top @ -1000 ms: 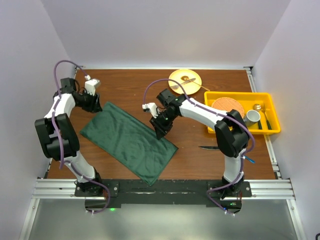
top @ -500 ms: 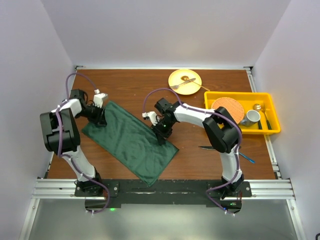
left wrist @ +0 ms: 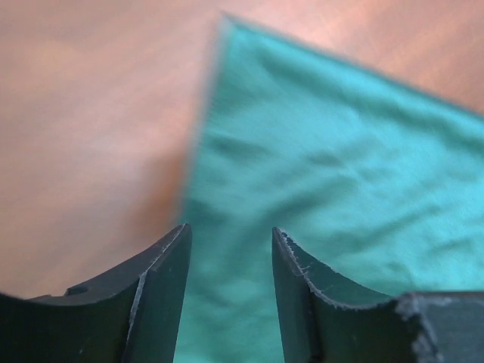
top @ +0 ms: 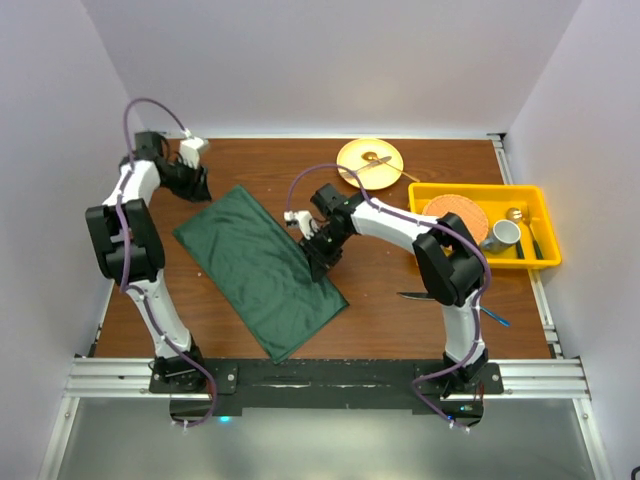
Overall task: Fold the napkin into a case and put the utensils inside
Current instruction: Rotate the rectangle-folded napkin at the center of the board, then pick up the rectangle-folded napkin at the center of the board.
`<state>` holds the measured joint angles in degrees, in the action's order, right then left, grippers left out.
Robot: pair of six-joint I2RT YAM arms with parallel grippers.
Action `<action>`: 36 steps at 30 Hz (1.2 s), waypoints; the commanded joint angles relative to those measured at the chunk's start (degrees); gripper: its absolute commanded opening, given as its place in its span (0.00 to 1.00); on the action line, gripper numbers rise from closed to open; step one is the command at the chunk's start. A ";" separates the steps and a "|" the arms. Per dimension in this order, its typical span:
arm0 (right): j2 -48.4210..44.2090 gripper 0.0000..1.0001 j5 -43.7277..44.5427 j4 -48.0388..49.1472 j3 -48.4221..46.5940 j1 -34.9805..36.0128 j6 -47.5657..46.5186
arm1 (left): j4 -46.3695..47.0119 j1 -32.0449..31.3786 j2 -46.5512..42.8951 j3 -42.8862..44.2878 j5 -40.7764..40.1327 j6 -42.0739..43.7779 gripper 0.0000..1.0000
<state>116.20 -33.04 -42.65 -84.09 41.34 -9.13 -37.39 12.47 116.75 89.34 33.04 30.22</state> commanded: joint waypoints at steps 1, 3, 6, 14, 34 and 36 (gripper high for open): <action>-1.60 0.17 -2.03 0.38 -5.55 -0.91 2.01 | -3.82 2.82 2.60 11.53 -0.24 2.91 0.52; -1.16 0.17 -1.68 0.29 -6.43 -1.00 2.01 | -6.55 2.91 5.05 13.31 -0.43 4.58 0.53; -0.71 0.17 -0.98 0.64 -6.17 -1.44 2.44 | -6.21 2.56 6.21 13.14 -1.39 5.55 0.53; -0.80 0.17 -1.33 1.26 -4.24 -2.58 3.50 | -3.31 1.68 8.84 10.51 -5.17 7.14 0.54; -0.01 0.16 -0.63 -0.41 -4.41 -5.83 2.53 | 0.73 -3.41 8.32 -1.09 -10.71 11.53 0.34; 0.34 0.15 -0.71 -0.32 -4.41 -5.92 2.62 | 1.26 -3.68 8.06 -2.41 -11.24 11.71 0.26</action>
<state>116.20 -32.99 -42.83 -88.49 35.70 -6.39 -33.89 10.83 123.17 91.33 23.22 40.34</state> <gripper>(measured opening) 0.159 0.324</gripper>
